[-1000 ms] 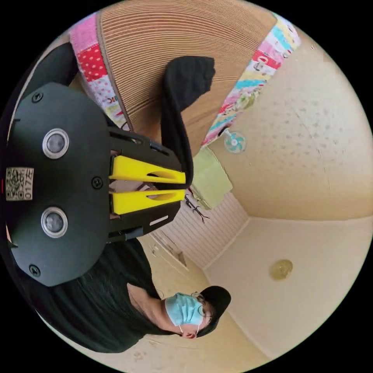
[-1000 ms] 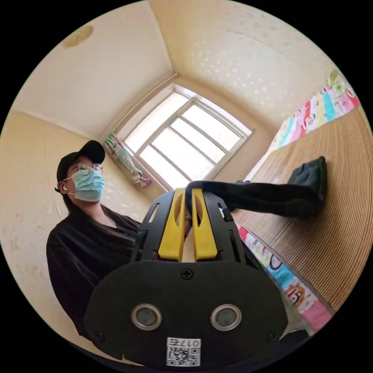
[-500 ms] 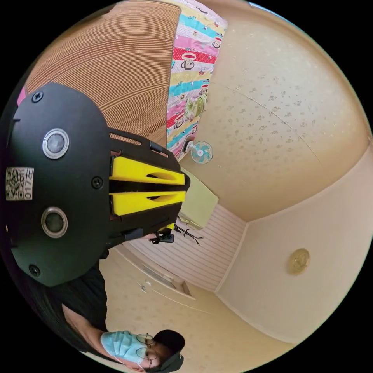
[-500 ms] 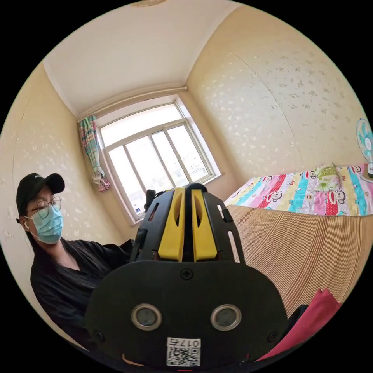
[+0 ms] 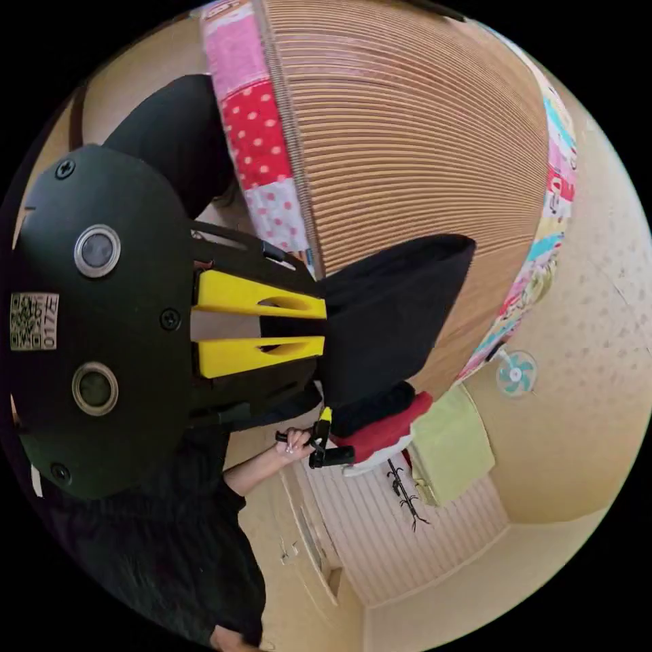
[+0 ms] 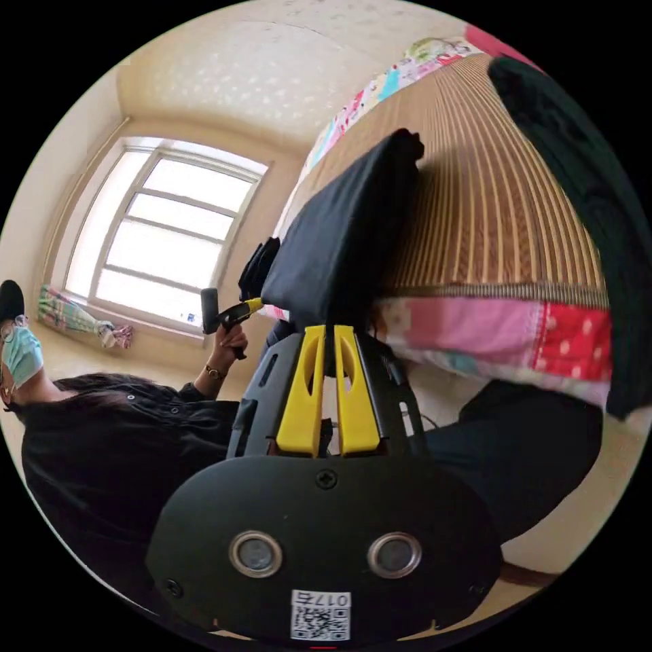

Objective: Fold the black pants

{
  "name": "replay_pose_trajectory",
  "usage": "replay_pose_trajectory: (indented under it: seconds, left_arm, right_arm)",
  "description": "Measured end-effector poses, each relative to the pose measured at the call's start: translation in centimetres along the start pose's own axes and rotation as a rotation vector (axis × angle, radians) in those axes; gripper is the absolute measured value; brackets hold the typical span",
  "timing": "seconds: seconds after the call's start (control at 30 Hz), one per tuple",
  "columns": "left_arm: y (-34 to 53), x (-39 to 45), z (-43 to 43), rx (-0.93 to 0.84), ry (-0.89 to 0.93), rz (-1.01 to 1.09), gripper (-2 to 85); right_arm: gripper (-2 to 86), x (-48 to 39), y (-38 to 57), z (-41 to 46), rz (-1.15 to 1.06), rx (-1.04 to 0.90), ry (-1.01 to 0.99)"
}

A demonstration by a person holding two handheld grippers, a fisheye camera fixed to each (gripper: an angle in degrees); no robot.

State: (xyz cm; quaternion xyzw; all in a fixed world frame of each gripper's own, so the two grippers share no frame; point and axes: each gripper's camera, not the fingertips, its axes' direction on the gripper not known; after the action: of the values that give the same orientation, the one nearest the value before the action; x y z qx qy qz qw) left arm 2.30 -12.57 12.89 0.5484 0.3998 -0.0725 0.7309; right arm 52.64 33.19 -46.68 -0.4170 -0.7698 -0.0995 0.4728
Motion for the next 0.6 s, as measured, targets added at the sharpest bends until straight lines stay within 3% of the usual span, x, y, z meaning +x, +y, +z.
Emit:
replay_pose_trajectory:
  seconds: [0.13, 0.2, 0.37, 0.47, 0.6]
  left_arm:
    - [6.0, -5.4, -1.0, -0.019, 0.147, -0.169, 10.1]
    - [5.2, -8.5, -3.2, 0.040, 0.173, -0.243, 17.6]
    - [-3.7, -14.0, -2.5, -0.012, 0.373, -0.312, 21.9]
    - [-8.0, -15.2, 1.4, -0.146, 0.477, -0.354, 21.0]
    - [-9.2, -16.2, 3.3, -0.202, 0.341, -0.425, 12.9]
  right_arm:
    - [4.6, 1.6, 7.1, -1.6, 0.153, 0.128, -0.180]
    - [12.3, 1.3, 6.0, -2.8, 0.160, 0.167, -0.197]
    - [22.3, 2.7, -5.0, -1.4, 0.266, 0.027, -0.226]
    - [23.2, 2.8, -9.3, 1.3, 0.349, -0.028, -0.254]
    - [22.9, 2.4, -11.0, 0.9, 0.461, -0.024, -0.187]
